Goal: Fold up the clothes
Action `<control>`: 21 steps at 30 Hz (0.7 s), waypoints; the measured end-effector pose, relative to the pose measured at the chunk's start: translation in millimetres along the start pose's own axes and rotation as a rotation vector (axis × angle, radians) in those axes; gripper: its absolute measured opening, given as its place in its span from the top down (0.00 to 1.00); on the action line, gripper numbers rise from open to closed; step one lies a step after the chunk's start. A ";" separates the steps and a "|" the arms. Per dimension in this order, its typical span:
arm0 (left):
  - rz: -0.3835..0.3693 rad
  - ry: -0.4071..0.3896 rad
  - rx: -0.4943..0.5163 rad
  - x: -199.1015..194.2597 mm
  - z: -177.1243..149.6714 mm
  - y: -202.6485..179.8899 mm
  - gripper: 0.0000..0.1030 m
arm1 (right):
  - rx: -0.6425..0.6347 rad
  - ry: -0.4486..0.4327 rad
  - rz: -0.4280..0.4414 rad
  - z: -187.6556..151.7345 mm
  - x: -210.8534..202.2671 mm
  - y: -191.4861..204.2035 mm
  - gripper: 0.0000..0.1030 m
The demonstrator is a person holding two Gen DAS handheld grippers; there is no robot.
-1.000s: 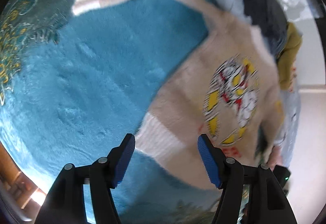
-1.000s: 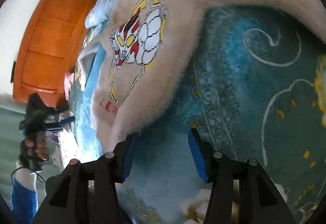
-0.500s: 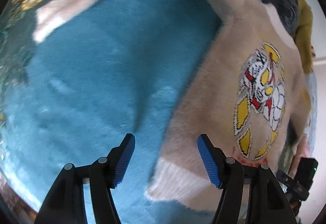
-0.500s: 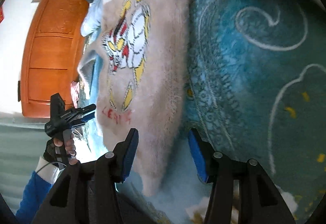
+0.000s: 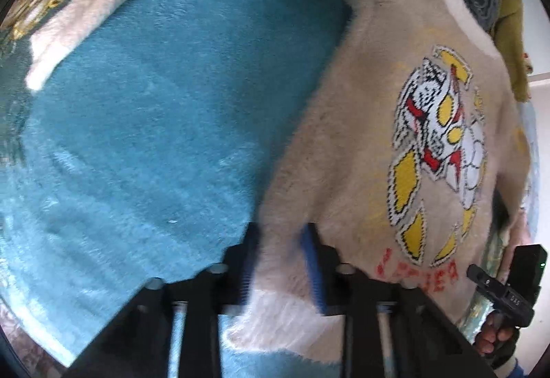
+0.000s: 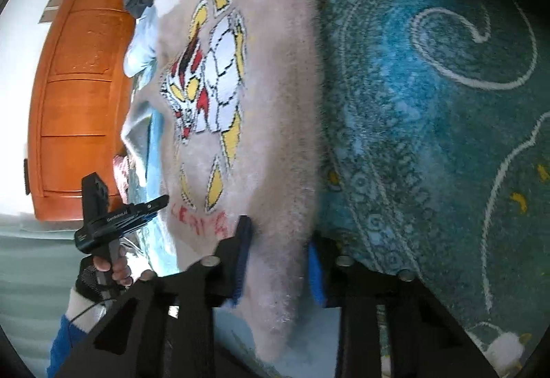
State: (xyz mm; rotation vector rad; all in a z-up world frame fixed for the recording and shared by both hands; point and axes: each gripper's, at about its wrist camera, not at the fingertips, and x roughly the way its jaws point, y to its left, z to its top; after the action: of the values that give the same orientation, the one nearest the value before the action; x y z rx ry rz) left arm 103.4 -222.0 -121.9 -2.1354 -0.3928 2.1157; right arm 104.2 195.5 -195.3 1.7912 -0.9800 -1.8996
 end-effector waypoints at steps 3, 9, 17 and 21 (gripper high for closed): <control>0.031 0.014 0.026 -7.2 -7.0 -3.5 0.88 | -0.016 0.016 -0.013 1.0 -1.1 5.3 0.87; 0.125 0.068 0.113 -18.7 -25.9 -15.2 0.89 | -0.120 0.074 -0.037 -6.0 -6.5 27.6 0.91; 0.177 0.152 0.133 -8.9 -63.7 5.7 0.89 | -0.166 0.176 -0.051 -32.9 6.1 25.4 0.91; 0.143 0.107 0.131 -17.1 -72.0 13.0 0.85 | -0.138 0.177 -0.010 -28.4 4.9 19.2 0.88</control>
State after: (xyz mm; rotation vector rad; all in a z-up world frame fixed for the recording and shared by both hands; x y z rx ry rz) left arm 176.5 -231.5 -107.1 -2.2485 -0.0906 2.0235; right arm 127.1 171.8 -184.6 1.8486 -0.7614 -1.7337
